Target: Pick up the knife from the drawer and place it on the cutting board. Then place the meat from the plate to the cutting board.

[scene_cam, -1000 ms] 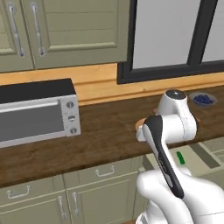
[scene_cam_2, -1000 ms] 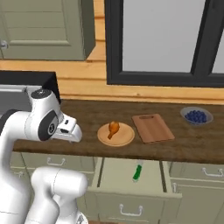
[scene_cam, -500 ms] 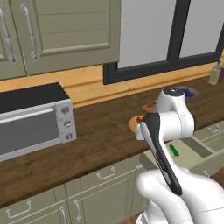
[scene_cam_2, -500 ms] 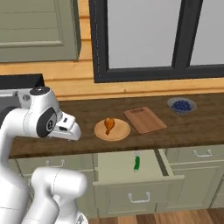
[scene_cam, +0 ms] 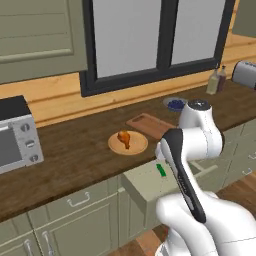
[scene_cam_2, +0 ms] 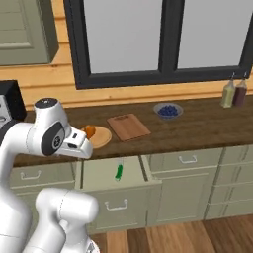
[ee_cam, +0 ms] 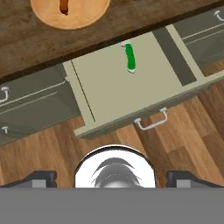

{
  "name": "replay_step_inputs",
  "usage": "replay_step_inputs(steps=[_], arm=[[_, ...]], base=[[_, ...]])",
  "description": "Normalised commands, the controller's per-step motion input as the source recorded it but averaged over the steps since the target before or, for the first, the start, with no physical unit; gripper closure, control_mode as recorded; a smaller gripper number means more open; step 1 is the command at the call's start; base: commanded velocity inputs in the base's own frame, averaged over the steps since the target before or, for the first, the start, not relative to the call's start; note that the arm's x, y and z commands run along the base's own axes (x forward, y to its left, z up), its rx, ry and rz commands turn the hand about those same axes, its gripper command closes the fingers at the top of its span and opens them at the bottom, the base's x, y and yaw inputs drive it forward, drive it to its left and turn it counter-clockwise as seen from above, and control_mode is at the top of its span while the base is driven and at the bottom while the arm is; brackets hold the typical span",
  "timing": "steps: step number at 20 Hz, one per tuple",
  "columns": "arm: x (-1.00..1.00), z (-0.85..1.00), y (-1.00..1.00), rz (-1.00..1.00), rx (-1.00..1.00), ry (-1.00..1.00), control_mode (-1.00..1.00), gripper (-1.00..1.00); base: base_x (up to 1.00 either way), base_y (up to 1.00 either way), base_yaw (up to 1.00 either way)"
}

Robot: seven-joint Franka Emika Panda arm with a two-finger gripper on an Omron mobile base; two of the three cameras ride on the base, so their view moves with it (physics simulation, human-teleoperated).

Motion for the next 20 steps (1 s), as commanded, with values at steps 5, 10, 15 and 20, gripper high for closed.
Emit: replay_step_inputs(steps=[5,10,15,20], arm=[[0.0,0.0,0.0,0.0,0.0,0.0,1.0,-1.0],[0.0,0.0,0.0,0.0,0.0,0.0,1.0,-1.0],[0.0,0.0,0.0,0.0,0.0,0.0,1.0,-1.0],[0.0,0.0,0.0,0.0,0.0,0.0,1.0,-1.0]], base=[[-0.05,-1.0,0.01],[0.2,-1.0,0.18],[0.36,-1.0,0.35],[0.37,-0.92,0.4]])
